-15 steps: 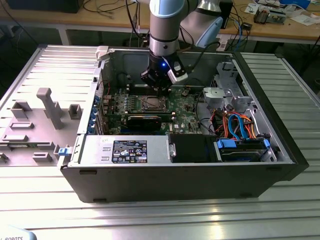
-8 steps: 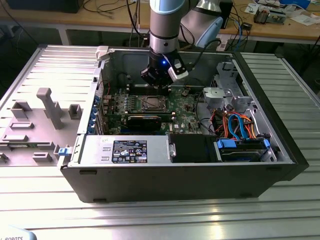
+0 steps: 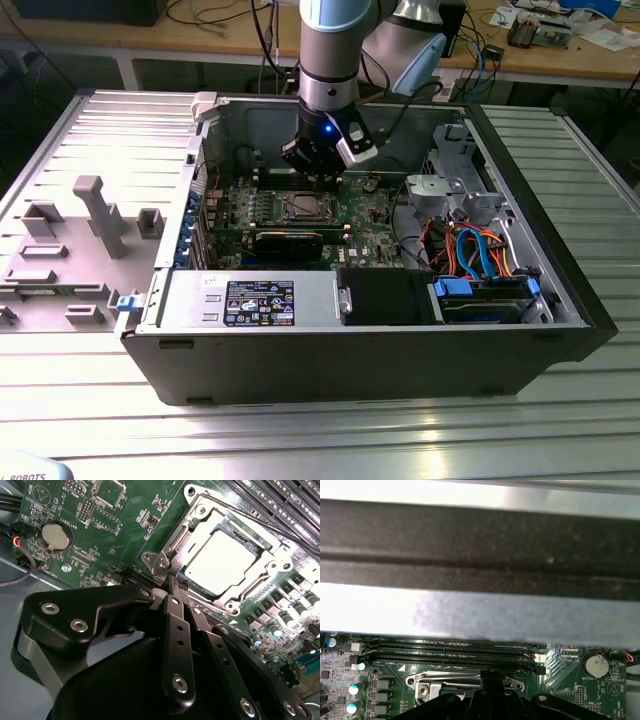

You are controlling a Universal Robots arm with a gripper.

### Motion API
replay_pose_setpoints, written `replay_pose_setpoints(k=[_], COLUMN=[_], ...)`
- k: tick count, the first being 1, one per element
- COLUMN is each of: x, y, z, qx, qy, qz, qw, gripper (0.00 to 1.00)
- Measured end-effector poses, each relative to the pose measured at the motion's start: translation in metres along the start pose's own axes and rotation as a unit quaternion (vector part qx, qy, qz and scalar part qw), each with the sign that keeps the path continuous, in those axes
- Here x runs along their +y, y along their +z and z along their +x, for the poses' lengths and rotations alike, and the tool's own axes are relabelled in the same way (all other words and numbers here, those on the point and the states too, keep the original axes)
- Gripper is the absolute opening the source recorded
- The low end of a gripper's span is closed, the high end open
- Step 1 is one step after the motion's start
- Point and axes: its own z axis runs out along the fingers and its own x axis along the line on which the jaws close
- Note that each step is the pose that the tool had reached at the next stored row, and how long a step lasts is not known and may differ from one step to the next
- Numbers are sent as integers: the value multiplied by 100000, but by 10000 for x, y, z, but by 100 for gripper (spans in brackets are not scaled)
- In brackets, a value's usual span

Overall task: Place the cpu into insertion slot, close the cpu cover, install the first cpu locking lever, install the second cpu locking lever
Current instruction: 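Install the second cpu locking lever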

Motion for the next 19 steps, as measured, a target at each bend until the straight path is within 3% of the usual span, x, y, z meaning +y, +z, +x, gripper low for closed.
replay_pose_setpoints(k=[8, 19], x=[-2, -52], y=[0, -17], z=[0, 3], qx=[-1, 6], qy=[-3, 3], qz=[2, 67], qw=[100000, 100000], gripper=[11, 11])
